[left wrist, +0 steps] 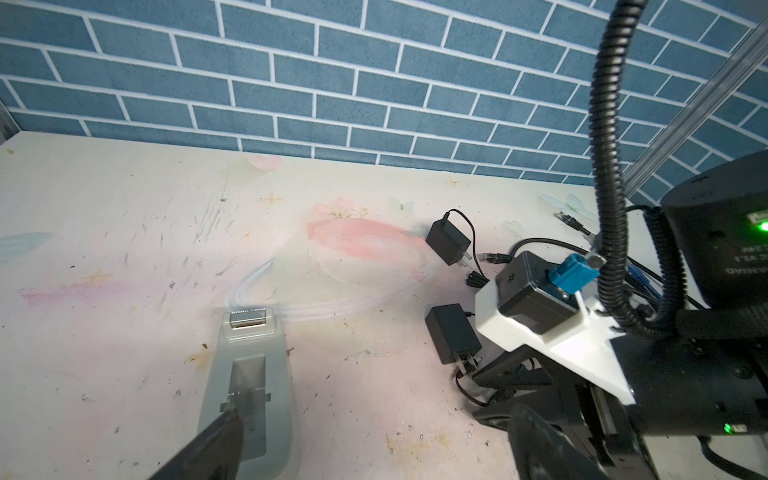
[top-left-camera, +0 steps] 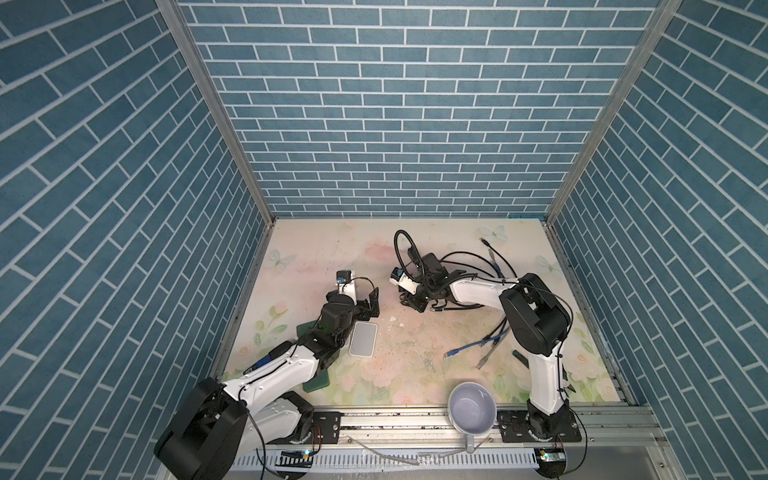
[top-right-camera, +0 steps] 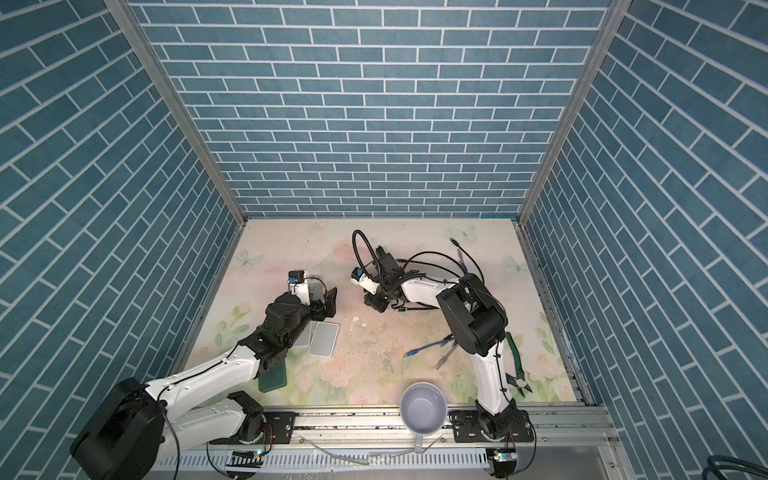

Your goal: Insert the plug into the switch port

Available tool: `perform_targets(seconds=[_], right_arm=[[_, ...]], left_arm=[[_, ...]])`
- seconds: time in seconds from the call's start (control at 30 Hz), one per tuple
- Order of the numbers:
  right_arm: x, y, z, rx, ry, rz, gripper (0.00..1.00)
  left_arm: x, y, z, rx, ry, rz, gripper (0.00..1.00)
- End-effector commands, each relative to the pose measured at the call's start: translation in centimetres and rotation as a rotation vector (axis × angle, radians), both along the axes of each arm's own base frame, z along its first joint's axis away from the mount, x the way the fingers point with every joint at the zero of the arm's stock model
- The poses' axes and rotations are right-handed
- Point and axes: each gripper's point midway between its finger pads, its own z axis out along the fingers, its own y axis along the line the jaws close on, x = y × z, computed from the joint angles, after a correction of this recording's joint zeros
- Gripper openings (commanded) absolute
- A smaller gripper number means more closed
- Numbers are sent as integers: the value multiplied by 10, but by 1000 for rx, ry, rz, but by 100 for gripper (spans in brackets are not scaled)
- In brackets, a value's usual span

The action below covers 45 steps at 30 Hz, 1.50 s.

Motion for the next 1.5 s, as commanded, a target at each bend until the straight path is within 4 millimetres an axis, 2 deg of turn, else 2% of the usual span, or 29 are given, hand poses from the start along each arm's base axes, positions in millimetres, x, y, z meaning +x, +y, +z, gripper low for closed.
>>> perform_targets(seconds=[0.0,0.1,0.23,0.37,0.53,0.73,0.9,1.03,1.23,1.3,1.37,1.47], right_arm=[[11,9,11,17,-68,14,20],[9,6,17,25,-101,24,8],[4,1,35,60,-134,47,0],[-4,-8,61,146,-95,83,0],[-27,-16,92,257,11,203,0],[-61,-21,116,277,115,379,0],[-76,-24,136,297,212,431,0],[-79,-29,147,319,274,430,0],[-84,-36,150,316,316,436,0],[-85,-39,146,300,325,435,0],[-85,-40,144,290,329,434,0],[-88,-39,145,301,344,438,0]], left_arm=[[-1,3,4,11,-28,4,100],[-2,4,4,24,-34,2,100],[-1,5,5,72,-45,-4,100],[0,-4,10,149,-69,-77,100],[-3,-25,16,208,-135,-216,100],[-10,-40,18,299,-192,-349,100],[-25,-56,24,402,-323,-505,98],[-40,-66,32,503,-498,-601,96],[-44,-81,27,664,-530,-729,90],[-43,-84,26,700,-542,-742,90],[-40,-88,28,711,-553,-751,99],[-39,-97,30,715,-566,-792,100]])
